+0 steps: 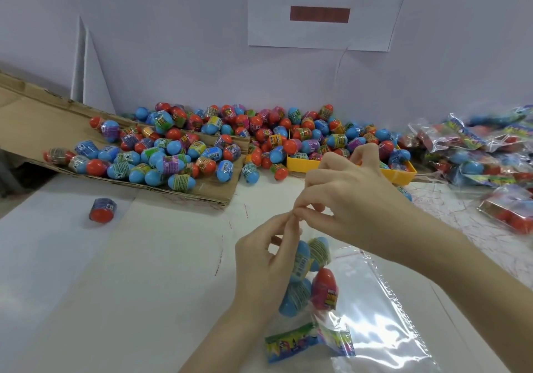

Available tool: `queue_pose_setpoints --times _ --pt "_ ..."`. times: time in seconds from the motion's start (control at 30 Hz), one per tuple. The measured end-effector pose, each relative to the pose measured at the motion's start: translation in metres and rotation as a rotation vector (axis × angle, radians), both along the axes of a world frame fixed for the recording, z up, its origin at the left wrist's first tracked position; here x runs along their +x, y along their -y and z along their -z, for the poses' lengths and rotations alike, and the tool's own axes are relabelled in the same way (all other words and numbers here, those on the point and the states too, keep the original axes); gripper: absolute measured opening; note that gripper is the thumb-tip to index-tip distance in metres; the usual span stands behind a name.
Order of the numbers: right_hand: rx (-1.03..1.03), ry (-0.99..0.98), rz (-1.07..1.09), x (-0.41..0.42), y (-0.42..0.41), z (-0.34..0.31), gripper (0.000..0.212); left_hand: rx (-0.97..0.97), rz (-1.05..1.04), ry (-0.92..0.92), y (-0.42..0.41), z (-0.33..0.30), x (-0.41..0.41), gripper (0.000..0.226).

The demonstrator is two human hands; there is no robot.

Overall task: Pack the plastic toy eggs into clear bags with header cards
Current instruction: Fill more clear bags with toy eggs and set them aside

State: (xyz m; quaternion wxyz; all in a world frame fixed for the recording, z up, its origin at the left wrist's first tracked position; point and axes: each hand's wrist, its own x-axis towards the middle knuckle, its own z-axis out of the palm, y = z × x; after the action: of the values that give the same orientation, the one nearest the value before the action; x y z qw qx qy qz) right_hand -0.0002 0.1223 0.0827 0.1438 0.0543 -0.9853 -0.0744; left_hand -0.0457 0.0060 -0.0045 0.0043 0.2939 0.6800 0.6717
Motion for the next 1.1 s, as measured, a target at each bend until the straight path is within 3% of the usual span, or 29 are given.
queue_pose_setpoints --times 0.23,0.33,0.47,0.63,0.8,1.1 --pt "-0.024 0.018 0.019 -0.002 -0.001 -0.002 0.022 -0.021 -0.015 -0.04 -0.001 0.001 0.0 0.011" --pt "0.111 -0.139 0.07 0.0 0.001 0.008 0.028 -0.032 -0.013 -0.053 -0.001 0.002 0.0 0.015" --pt "0.14 -0.309 0.142 0.001 0.002 0.019 0.034 -0.003 -0.01 -0.023 -0.001 0.003 0.0 0.016" --pt "-0.076 -0.433 0.156 0.008 -0.007 0.017 0.02 0.036 0.031 0.042 -0.002 0.005 0.001 0.022" --pt "-0.111 -0.431 -0.049 0.015 -0.003 0.021 0.023 0.082 0.054 0.082 -0.003 0.007 0.0 0.021" --pt "-0.038 -0.377 -0.05 0.006 -0.003 0.022 0.009 0.006 0.055 0.03 -0.003 0.005 0.0 0.02"
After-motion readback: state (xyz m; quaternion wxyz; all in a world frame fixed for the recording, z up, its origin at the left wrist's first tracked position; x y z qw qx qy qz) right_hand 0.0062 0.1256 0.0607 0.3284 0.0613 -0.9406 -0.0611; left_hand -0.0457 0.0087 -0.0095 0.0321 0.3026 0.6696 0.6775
